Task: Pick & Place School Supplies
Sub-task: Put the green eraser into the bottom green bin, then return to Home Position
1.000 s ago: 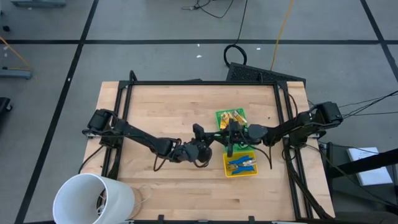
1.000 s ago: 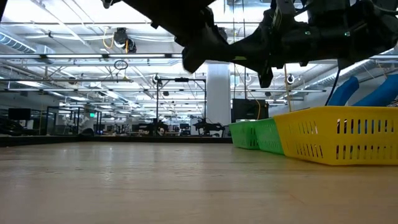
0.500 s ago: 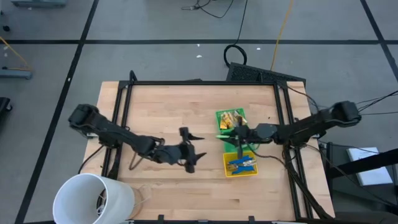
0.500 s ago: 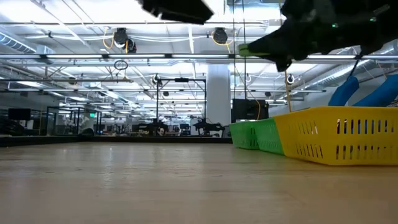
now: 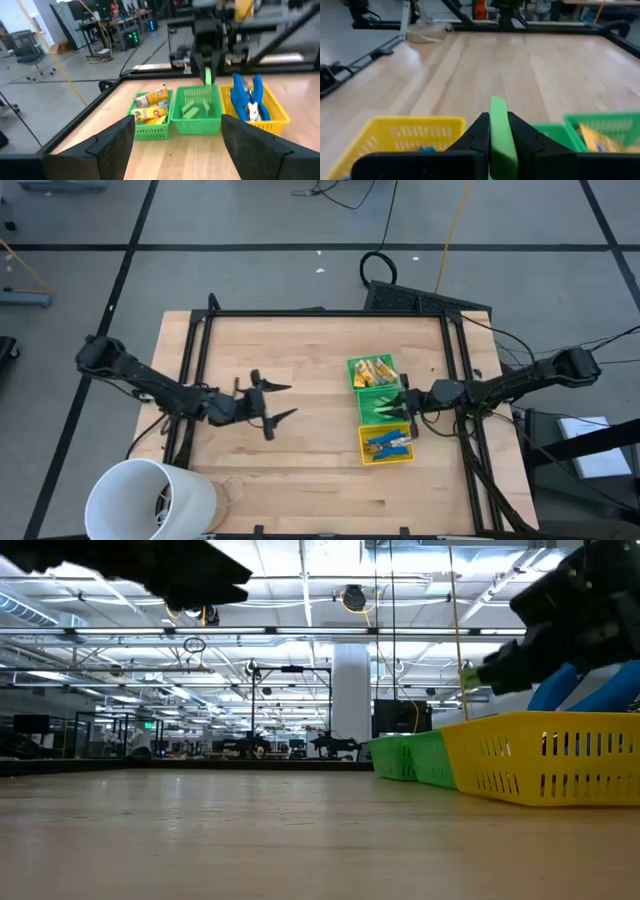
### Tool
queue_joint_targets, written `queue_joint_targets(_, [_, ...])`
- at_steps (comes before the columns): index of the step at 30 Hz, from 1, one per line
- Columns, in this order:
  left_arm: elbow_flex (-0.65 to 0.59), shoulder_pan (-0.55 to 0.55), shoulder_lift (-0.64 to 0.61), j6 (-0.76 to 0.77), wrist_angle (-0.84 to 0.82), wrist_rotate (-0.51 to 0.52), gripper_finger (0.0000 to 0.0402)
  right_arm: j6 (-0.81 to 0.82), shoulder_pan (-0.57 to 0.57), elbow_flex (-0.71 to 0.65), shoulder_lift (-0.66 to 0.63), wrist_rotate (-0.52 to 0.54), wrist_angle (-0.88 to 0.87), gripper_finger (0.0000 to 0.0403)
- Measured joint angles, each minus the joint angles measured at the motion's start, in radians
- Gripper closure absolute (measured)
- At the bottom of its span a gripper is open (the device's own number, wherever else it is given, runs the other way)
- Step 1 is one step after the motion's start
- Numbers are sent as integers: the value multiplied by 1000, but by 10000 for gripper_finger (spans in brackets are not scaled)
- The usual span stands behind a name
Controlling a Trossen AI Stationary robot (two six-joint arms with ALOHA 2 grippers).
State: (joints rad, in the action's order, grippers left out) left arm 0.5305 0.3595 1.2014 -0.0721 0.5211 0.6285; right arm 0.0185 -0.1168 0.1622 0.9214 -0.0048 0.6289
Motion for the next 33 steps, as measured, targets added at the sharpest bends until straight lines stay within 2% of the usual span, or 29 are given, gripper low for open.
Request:
queue_joint_targets(6, [-152, -20, -78, 69, 144, 5, 105, 18, 26, -85, 8, 1, 67, 372])
queue_joint_targets(10, [-199, -37, -94, 100, 193, 5, 105, 21, 26, -97, 16, 2, 87, 363])
queue_joint_targets(25, [-200, -46, -93, 115, 195, 0, 105, 92, 26, -101, 19, 6, 93, 355])
queue_joint_targets(28, [-200, -46, -93, 115, 194, 0, 105, 91, 26, -101, 19, 14, 84, 337])
queue_joint_targets(33, [-200, -46, -93, 90, 192, 0, 105, 101, 25, -101, 20, 82, 69, 283])
